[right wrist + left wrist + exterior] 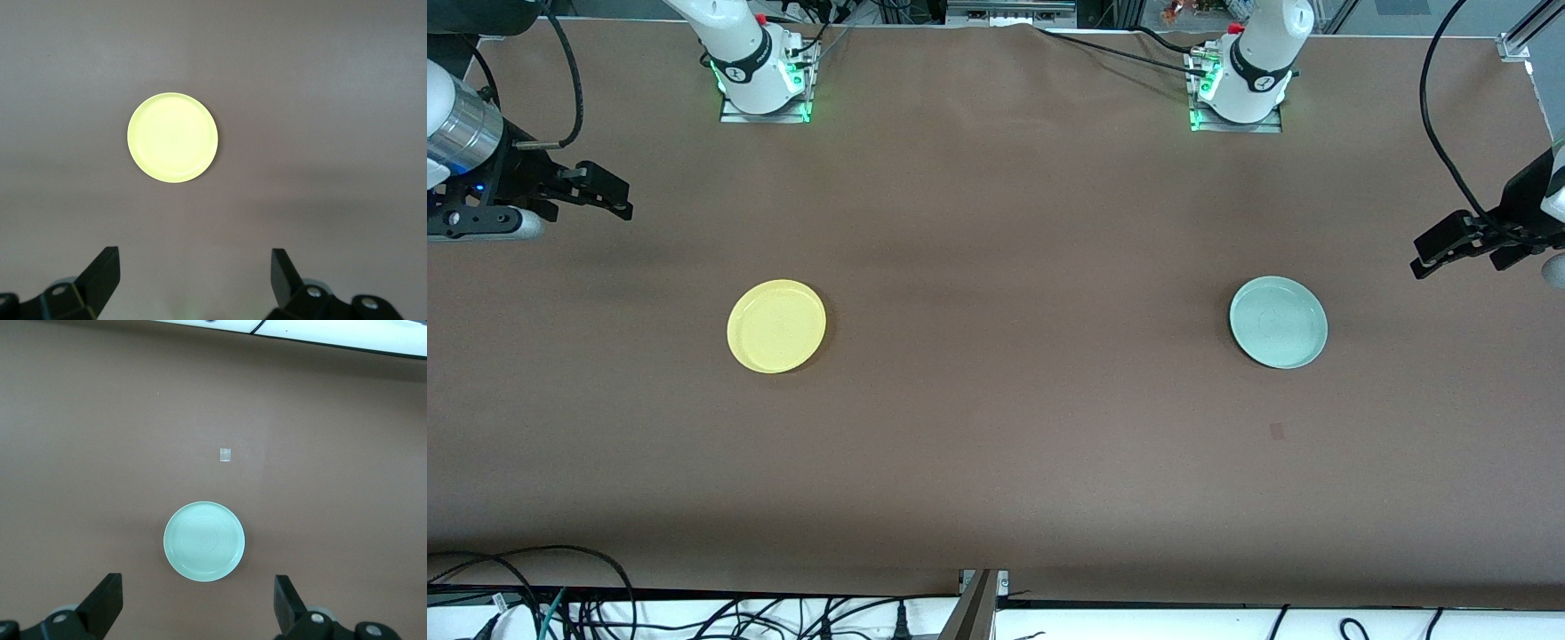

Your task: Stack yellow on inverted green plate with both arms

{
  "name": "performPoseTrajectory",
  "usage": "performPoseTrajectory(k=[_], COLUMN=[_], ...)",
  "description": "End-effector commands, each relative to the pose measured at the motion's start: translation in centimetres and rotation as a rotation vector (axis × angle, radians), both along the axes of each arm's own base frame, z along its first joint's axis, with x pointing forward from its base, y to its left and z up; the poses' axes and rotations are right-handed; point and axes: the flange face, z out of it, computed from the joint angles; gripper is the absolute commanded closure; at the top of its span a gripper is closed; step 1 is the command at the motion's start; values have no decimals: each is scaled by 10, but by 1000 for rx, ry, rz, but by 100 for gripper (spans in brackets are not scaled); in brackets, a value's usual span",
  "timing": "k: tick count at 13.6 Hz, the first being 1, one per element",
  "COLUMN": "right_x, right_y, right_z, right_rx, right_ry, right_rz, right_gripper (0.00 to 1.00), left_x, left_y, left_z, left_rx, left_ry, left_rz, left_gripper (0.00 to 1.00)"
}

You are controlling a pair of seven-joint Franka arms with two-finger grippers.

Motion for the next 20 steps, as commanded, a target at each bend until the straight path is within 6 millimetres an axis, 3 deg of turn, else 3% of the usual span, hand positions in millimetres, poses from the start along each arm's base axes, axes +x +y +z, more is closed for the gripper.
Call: performPoseTrajectory(k=[1, 8, 20], right_x=[-4, -3, -7], right_y=[4, 3, 1], right_z=[9, 9, 6], right_rx=[-13, -13, 5], right_ry=[-8, -9, 18], right_rz=[4, 2, -8], right_gripper=[0, 0, 0], left_x=[-4, 3, -1], left_y=[1, -3, -1], left_z=[2, 4, 3], left_rx=[8, 15, 15], left_ry=[-15, -23, 5], left_rz=[15, 23, 19], left_gripper=[0, 0, 0])
